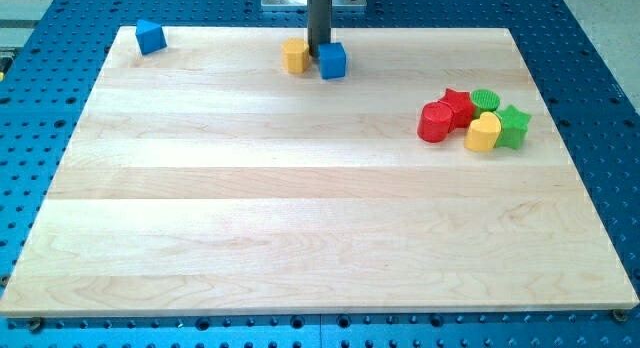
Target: Move the hexagon to the bottom right of the triangle
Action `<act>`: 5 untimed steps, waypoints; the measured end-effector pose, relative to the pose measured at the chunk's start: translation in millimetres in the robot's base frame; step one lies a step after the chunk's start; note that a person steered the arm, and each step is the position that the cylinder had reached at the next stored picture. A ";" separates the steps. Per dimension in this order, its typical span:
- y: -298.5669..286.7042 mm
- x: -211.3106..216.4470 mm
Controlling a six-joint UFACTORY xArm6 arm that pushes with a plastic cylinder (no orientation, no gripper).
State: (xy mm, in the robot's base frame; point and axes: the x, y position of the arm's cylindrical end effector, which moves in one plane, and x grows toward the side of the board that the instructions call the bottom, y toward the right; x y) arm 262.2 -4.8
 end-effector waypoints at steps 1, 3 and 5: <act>-67.2 17.1; -124.6 51.3; -195.9 64.9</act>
State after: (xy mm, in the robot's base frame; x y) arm 327.1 -200.7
